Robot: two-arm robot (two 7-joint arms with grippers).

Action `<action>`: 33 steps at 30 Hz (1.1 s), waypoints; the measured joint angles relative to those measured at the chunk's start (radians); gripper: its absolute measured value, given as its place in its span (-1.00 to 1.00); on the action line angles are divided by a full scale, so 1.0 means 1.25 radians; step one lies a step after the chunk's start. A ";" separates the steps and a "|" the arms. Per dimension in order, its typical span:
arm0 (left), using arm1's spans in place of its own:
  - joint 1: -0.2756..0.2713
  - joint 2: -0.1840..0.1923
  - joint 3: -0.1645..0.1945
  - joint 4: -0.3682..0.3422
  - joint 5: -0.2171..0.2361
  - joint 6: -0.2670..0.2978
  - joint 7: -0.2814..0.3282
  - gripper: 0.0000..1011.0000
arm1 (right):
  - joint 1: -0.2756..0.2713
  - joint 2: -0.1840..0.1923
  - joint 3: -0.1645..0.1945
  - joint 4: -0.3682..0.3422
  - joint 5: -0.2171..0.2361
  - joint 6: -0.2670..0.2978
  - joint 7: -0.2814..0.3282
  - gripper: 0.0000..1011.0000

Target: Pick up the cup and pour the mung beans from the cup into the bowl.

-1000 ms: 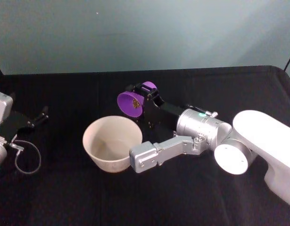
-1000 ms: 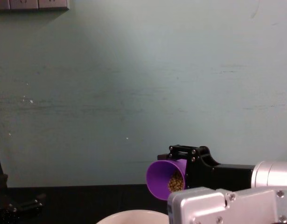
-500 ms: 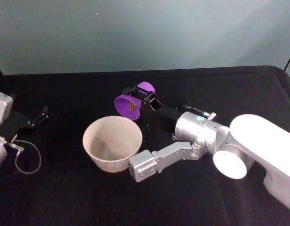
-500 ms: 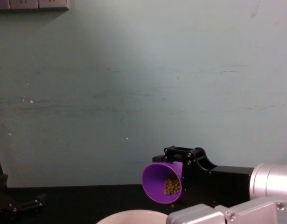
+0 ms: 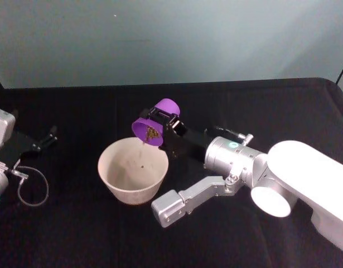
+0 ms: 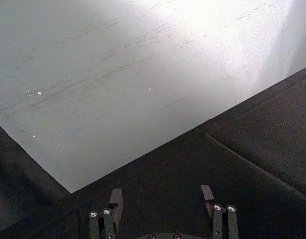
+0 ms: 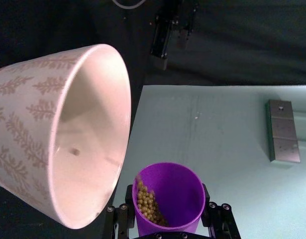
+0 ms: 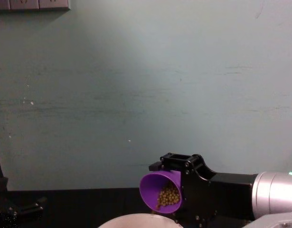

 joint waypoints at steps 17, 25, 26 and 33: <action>0.000 0.000 0.000 0.000 0.000 0.000 0.000 1.00 | 0.004 0.013 -0.026 -0.017 -0.077 0.031 -0.022 0.44; 0.000 0.000 0.000 0.000 0.000 0.000 0.000 1.00 | 0.002 0.018 -0.033 -0.025 -0.109 0.054 -0.029 0.45; 0.000 0.000 0.000 0.000 0.000 0.000 0.000 1.00 | 0.002 0.019 -0.035 -0.027 -0.117 0.059 -0.031 0.45; 0.000 0.000 0.000 0.000 0.000 0.000 0.000 1.00 | 0.008 0.023 -0.051 -0.029 -0.163 0.081 -0.038 0.44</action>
